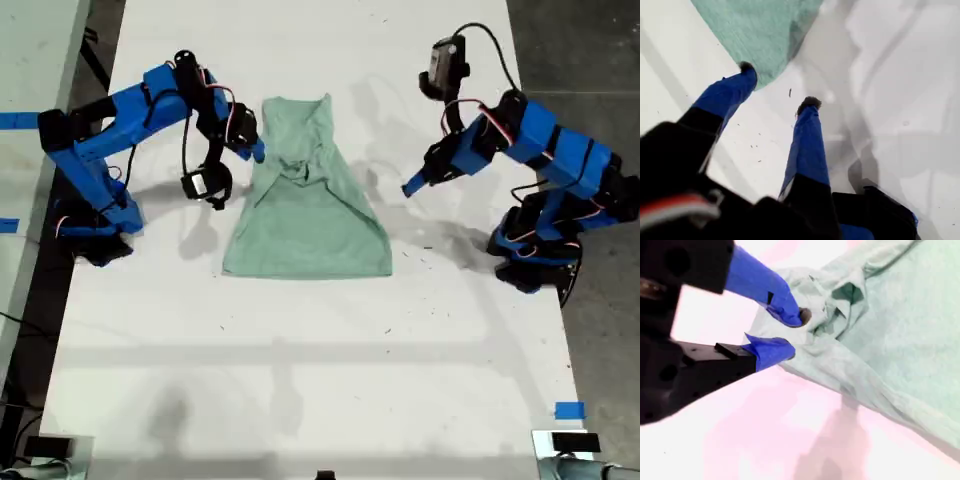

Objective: Fold tshirt

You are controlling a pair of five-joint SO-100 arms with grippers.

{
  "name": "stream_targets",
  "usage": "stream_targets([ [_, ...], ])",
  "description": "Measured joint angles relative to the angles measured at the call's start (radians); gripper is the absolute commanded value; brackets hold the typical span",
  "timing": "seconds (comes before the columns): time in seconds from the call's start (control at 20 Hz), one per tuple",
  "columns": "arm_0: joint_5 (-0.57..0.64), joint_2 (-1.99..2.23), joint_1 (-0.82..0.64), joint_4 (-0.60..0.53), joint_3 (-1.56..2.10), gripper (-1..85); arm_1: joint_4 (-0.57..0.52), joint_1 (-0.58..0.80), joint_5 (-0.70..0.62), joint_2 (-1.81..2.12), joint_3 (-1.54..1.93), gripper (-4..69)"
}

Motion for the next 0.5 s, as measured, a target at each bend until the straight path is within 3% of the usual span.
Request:
stream_targets([
  [0.3, -0.176, 0.192, 0.158, -0.041, 0.359, 15.9, -0.124, -0.117, 0.080, -0.003, 0.153, 29.6],
  [0.5, -0.225, 0.288, 0.190, -0.060, 0.465, 16.8, -0.230, -0.141, 0.109, -0.071, 0.209, 29.8],
])
